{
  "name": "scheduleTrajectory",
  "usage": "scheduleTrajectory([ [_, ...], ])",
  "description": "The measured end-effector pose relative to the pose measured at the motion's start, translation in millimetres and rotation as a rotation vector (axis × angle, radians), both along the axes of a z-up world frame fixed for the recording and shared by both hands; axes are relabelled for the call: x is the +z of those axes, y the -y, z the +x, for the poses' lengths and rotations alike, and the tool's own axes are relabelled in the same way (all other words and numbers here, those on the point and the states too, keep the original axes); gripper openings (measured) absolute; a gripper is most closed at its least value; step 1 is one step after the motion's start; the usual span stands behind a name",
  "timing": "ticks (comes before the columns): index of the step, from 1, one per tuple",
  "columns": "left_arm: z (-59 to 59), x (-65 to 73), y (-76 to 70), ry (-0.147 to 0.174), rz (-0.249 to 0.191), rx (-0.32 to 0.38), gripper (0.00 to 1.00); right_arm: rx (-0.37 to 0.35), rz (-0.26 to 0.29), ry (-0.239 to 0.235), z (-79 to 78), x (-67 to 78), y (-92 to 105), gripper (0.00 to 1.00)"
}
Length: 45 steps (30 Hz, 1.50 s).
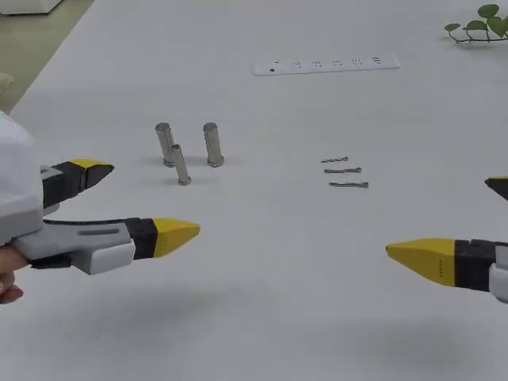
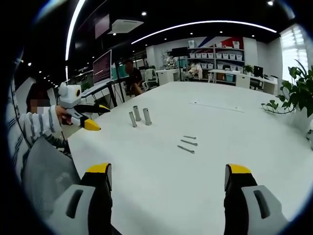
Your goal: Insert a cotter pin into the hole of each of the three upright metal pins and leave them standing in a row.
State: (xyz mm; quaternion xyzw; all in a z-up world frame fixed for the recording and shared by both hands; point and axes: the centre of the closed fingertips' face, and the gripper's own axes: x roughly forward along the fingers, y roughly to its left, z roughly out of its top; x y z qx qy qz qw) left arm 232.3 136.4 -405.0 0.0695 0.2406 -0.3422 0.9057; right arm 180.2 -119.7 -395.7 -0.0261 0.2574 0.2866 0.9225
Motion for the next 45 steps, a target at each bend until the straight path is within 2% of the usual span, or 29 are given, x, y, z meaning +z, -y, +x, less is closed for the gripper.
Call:
scheduleTrajectory([
  [3,3.9,0.4,4.0,-0.008,-0.025,-0.014,0.72,-0.006,0.003,0.0,0.9,0.0,1.3,0.95],
  [14,34.4,-5.0,2.2,0.001,-0.026,0.009,0.59,-0.008,-0.008,-0.011,3.8,-5.5,4.8,0.94],
  [16,38.8,-6.6,2.1,-0.006,-0.03,0.013,0.57,-0.007,-0.011,-0.013,3.6,-6.7,4.7,0.94],
  [19,47.8,-9.1,3.5,-0.011,-0.043,0.019,0.55,-0.008,-0.01,-0.017,3.4,-7.5,4.2,0.94],
  [23,63.2,-11.6,2.8,-0.008,-0.035,0.036,0.52,-0.01,-0.012,-0.02,3.3,-8.2,4.3,0.94],
  [29,84.0,-11.5,8.1,0.01,-0.026,0.053,0.4,-0.014,-0.012,-0.021,3.6,-7.7,5.5,0.93],
  [35,94.2,-18.7,14.1,0.009,0.0,0.05,0.32,-0.016,-0.016,-0.021,3.8,-7.9,6.2,0.93],
  [38,97.7,-26.2,11.9,-0.003,0.021,0.069,0.29,-0.021,-0.013,-0.019,3.9,-7.4,7.3,0.93],
  [41,101.2,-31.4,8.6,0.0,0.043,0.091,0.28,-0.023,-0.012,-0.022,4.0,-7.9,8.0,0.93],
  [45,103.2,-37.8,8.3,-0.012,0.048,0.089,0.2,-0.023,-0.015,-0.026,4.3,-8.8,8.4,0.93],
])
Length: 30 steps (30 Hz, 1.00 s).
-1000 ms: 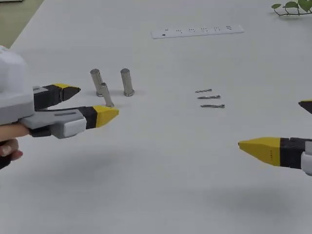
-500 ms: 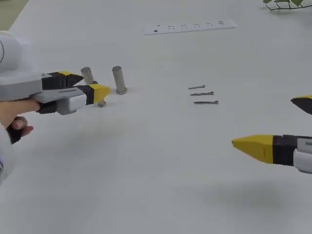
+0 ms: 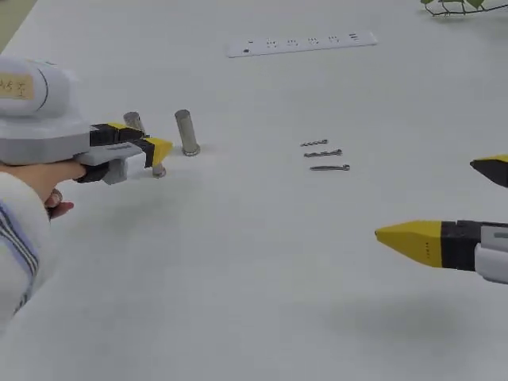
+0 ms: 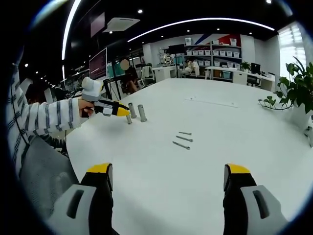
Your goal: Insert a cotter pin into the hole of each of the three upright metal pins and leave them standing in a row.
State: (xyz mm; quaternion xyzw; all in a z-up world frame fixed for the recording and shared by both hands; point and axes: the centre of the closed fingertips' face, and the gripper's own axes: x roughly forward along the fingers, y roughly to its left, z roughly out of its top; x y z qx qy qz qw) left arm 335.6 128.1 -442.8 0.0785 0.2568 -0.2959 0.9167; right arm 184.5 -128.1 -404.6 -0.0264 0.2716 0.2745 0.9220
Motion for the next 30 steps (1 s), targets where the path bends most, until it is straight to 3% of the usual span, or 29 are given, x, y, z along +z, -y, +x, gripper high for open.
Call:
scheduleTrajectory([
  [9,1.9,-10.1,-2.2,-0.012,0.014,0.003,0.06,0.007,-0.002,-0.006,0.4,-1.5,-1.7,0.92],
  [21,-5.5,-10.4,-4.8,-0.006,0.001,-0.055,0.05,0.0,-0.012,-0.016,-0.3,-5.0,0.5,0.91],
  [25,-11.7,-9.5,-1.3,-0.016,-0.014,-0.076,0.05,-0.004,-0.012,-0.015,-1.2,-4.9,1.7,0.91],
  [28,-19.2,-4.8,6.9,0.004,-0.02,-0.124,0.05,-0.005,-0.011,-0.014,-1.2,-4.7,2.1,0.91],
  [30,-25.6,-1.9,13.1,0.013,0.0,-0.163,0.05,-0.005,-0.015,-0.016,-1.3,-5.1,2.6,0.91],
])
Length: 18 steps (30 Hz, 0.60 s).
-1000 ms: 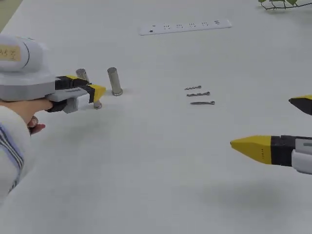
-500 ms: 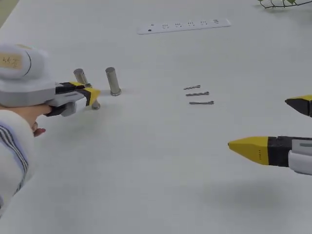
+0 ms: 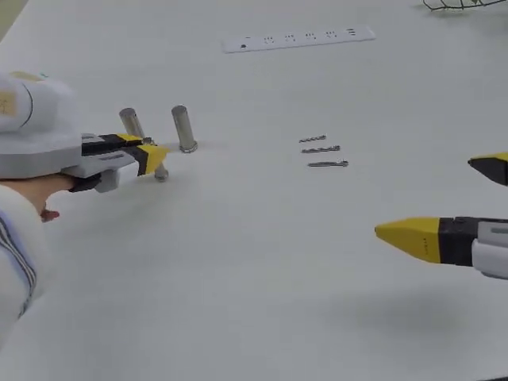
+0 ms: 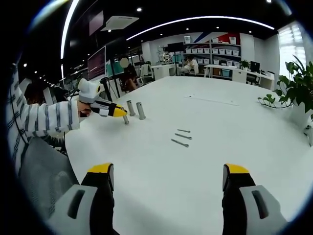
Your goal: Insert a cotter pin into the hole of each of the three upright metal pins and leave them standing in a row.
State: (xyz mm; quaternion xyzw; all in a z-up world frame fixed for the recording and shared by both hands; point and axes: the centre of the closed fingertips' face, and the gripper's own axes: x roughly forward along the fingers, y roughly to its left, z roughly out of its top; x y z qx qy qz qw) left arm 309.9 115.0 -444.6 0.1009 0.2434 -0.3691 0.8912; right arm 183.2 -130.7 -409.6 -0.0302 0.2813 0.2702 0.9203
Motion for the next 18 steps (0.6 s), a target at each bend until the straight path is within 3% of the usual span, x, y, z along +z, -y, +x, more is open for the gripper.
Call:
scheduleTrajectory([
  [6,-21.5,28.8,34.0,0.069,-0.075,-0.162,0.05,0.0,-0.002,0.0,-0.4,0.0,-0.1,0.91],
  [12,-45.5,43.9,58.7,0.076,-0.113,-0.287,0.05,0.002,0.001,0.002,-0.5,0.3,-0.9,0.9],
  [15,-53.7,43.9,66.3,0.107,-0.073,-0.331,0.05,0.004,0.002,0.003,-0.8,0.0,-1.6,0.9],
  [18,-64.0,42.1,74.4,0.089,-0.08,-0.359,0.05,0.006,0.002,0.002,-1.2,-0.4,-2.0,0.9],
])
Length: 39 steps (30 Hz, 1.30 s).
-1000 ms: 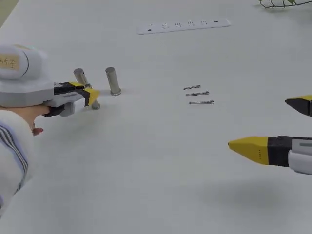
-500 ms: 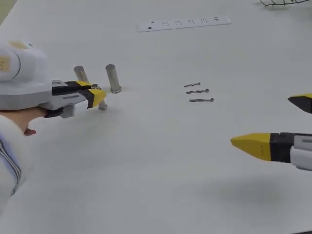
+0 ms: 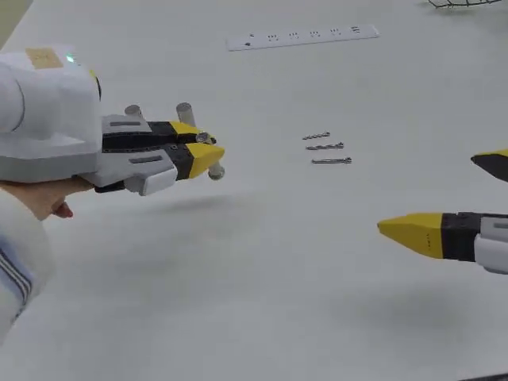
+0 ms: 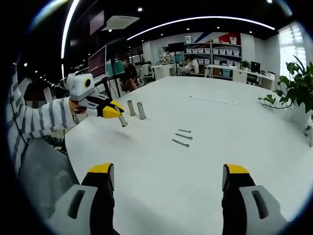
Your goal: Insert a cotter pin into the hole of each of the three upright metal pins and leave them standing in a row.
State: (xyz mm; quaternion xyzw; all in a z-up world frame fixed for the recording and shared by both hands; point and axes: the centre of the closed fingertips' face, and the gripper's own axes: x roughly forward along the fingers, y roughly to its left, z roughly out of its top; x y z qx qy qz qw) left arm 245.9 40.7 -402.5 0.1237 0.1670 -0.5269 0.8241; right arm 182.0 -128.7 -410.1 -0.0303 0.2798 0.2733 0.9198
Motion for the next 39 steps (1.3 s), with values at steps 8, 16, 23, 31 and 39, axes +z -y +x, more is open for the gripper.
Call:
scheduleTrajectory([
  [8,-24.7,-11.5,19.1,-0.028,0.037,-0.08,0.05,0.004,0.001,0.001,-0.5,-0.3,-1.0,0.9],
  [16,-34.1,-27.4,30.3,-0.043,0.073,-0.131,0.05,0.005,0.003,-0.002,-0.9,-1.1,-1.8,0.9],
  [23,-41.3,-37.8,37.0,-0.05,0.097,-0.152,0.05,0.008,0.003,-0.002,-0.7,-1.4,-2.0,0.9],
  [31,-43.0,-46.0,35.7,-0.052,0.114,-0.14,0.05,0.013,0.004,-0.008,-1.3,-3.4,-2.9,0.9],
  [39,-45.5,-50.2,34.9,-0.056,0.102,-0.133,0.05,0.017,0.005,-0.008,-1.5,-3.9,-4.9,0.89],
])
